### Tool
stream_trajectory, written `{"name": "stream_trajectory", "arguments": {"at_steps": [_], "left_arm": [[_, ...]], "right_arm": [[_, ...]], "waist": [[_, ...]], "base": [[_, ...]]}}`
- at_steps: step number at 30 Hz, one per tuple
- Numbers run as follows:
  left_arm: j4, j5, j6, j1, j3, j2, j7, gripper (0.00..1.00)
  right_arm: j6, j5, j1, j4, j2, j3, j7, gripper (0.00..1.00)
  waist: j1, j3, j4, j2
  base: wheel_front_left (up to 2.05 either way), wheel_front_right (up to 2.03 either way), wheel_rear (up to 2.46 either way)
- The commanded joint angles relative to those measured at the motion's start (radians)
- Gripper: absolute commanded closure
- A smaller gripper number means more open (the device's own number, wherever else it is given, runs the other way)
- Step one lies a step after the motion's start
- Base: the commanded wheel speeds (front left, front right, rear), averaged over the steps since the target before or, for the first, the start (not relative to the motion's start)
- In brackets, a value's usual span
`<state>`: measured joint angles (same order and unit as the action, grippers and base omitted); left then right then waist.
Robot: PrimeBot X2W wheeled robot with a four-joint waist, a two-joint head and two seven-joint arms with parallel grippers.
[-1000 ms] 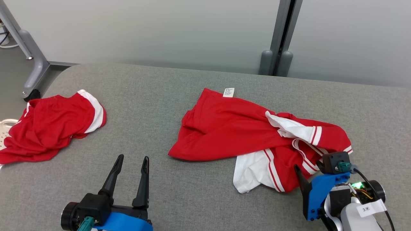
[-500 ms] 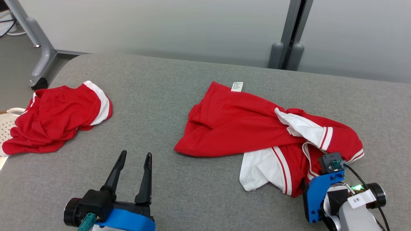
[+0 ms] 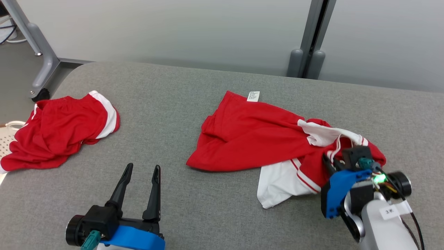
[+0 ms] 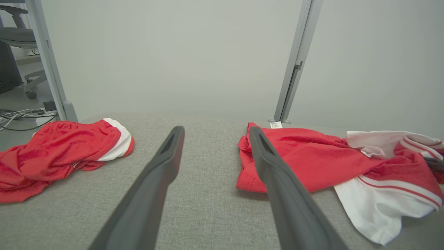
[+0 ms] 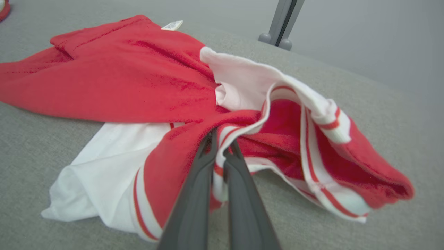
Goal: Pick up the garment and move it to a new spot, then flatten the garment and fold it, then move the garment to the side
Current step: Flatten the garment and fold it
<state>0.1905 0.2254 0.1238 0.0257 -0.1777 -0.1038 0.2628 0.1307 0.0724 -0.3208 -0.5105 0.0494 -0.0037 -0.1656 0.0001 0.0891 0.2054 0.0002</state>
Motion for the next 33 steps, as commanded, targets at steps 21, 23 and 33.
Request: {"name": "stream_trajectory", "arguments": {"at_steps": [21, 23, 33], "left_arm": [[-0.003, -0.006, 0.008, 0.010, -0.018, 0.009, 0.003, 0.00], [-0.002, -0.008, 0.008, 0.005, -0.020, 0.009, 0.003, 0.00], [-0.012, -0.007, 0.009, -0.006, -0.017, 0.008, 0.003, 0.00]], "right_arm": [[0.000, -0.259, -0.715, 0.138, 0.105, 0.484, 0.259, 1.00], [0.000, -0.283, -0.729, 0.123, 0.137, 0.483, 0.280, 1.00], [0.000, -0.351, -0.390, 0.013, 0.416, 0.456, 0.224, 1.00]], "waist": [[-0.0001, 0.003, 0.034, -0.0002], [-0.0001, 0.000, 0.039, -0.0002], [-0.0001, 0.013, 0.025, -0.0002]], "base": [[0.00, 0.00, 0.00], [0.00, 0.00, 0.00], [0.00, 0.00, 0.00]]}}
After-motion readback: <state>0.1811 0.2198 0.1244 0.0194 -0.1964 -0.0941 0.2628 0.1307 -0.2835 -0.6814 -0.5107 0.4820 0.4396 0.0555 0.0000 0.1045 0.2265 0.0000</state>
